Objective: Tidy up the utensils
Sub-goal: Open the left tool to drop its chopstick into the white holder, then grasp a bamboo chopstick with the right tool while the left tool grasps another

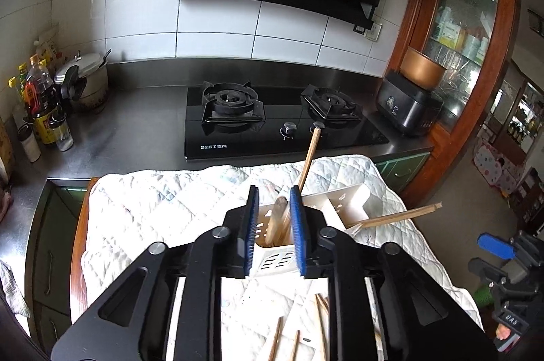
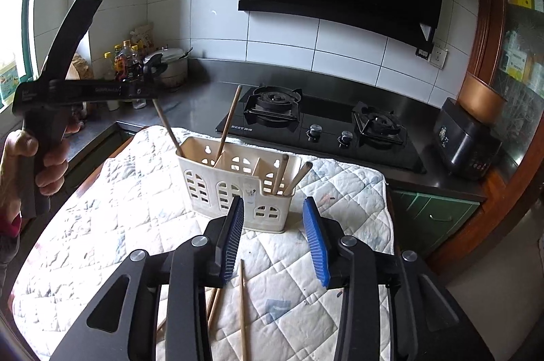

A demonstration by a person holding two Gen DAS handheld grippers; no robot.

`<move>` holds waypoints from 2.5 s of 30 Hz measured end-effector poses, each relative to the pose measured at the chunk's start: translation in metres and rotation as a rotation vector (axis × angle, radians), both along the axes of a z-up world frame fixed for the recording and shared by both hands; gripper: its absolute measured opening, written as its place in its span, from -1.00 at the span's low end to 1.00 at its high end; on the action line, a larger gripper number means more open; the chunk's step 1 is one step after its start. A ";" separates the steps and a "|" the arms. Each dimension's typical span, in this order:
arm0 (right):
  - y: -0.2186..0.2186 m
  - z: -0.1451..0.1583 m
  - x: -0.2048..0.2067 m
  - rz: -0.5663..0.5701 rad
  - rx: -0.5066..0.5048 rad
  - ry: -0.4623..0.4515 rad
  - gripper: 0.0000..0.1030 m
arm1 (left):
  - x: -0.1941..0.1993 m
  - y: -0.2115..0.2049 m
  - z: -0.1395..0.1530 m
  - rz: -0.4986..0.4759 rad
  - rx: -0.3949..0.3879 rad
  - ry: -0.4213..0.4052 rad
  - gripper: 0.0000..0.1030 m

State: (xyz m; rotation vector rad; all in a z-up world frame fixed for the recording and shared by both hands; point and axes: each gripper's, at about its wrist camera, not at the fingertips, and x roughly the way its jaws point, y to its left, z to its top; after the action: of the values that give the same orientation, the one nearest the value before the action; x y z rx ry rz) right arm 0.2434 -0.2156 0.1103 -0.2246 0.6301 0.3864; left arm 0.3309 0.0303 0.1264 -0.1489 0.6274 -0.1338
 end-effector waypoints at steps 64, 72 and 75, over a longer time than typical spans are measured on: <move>-0.034 -0.214 -0.092 -0.089 -0.053 0.273 -0.75 | -0.215 0.005 -0.231 -0.073 0.081 0.275 -0.72; -0.034 -0.214 -0.091 -0.087 -0.049 0.273 -0.74 | -0.208 0.004 -0.238 -0.061 0.068 0.282 -0.72; -0.033 -0.213 -0.091 -0.087 -0.054 0.269 -0.76 | -0.209 -0.002 -0.238 -0.061 0.119 0.269 -0.73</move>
State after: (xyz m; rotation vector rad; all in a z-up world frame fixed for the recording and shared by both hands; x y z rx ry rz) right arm 0.1528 -0.2486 -0.1028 -0.1974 0.9122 0.3186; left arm 0.1220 0.0280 -0.1119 -0.0329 0.9065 -0.1357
